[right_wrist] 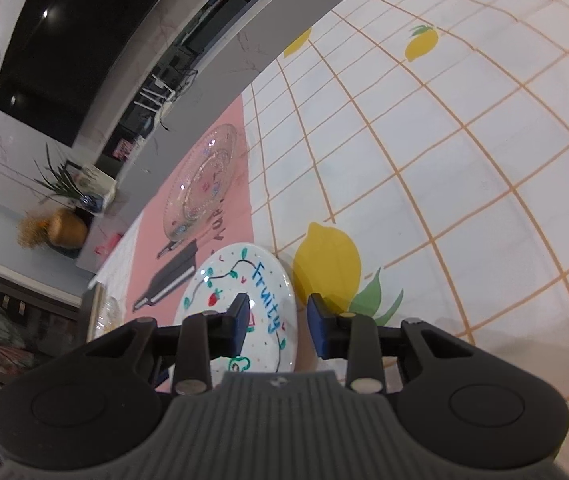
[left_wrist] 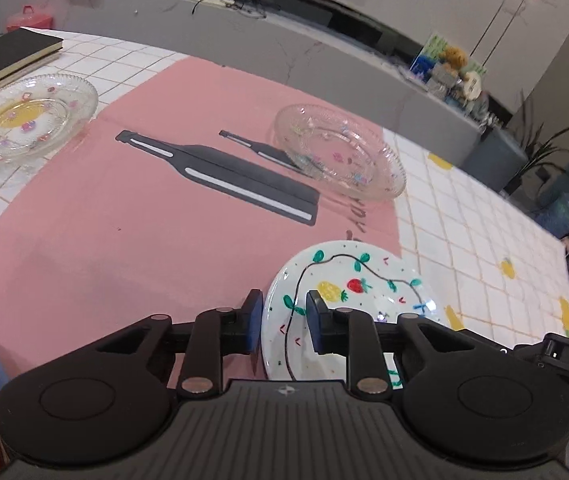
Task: Organize plates and bowls
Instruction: 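Close the left gripper on the white plate rim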
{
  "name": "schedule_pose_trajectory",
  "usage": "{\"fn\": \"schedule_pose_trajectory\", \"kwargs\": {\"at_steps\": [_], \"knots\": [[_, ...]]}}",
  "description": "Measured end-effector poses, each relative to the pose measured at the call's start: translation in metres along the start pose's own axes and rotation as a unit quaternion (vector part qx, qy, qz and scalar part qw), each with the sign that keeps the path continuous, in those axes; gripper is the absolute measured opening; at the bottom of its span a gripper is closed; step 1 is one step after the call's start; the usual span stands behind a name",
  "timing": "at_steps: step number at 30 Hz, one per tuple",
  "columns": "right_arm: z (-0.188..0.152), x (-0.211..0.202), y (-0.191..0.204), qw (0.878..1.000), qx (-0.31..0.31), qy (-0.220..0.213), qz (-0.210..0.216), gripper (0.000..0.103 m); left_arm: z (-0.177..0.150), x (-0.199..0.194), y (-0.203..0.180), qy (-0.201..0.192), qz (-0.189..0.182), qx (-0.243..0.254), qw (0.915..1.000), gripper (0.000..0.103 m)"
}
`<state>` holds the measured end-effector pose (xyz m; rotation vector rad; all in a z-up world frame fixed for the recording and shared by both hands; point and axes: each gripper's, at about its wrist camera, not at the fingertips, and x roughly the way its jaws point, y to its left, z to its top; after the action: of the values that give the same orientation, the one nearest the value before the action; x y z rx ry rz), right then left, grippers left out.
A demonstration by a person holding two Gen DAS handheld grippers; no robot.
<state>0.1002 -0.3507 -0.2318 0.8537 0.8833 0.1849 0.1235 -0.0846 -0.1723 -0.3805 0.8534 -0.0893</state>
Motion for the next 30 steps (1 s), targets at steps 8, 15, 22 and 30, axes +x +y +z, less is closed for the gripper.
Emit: {"fn": "schedule_pose_trajectory", "kwargs": {"at_steps": [8,15,22,30], "knots": [[-0.005,0.002,-0.003,1.000,0.006,-0.012,0.006,0.017,-0.002,-0.001,0.009,-0.010,-0.016,-0.022,0.9996,0.020],[-0.006,0.000,-0.004,1.000,0.007,-0.016,-0.010,0.006,-0.003,-0.005,0.009,-0.011,-0.014,-0.034,0.9993,0.014],[-0.007,-0.008,-0.004,1.000,0.017,-0.019,-0.010,0.004,-0.001,-0.016,0.005,-0.019,-0.024,-0.035,0.9989,0.011],[-0.015,-0.037,0.000,0.999,0.011,-0.029,-0.010,0.004,-0.008,-0.041,-0.002,-0.021,-0.041,-0.028,0.9985,0.011]]}}
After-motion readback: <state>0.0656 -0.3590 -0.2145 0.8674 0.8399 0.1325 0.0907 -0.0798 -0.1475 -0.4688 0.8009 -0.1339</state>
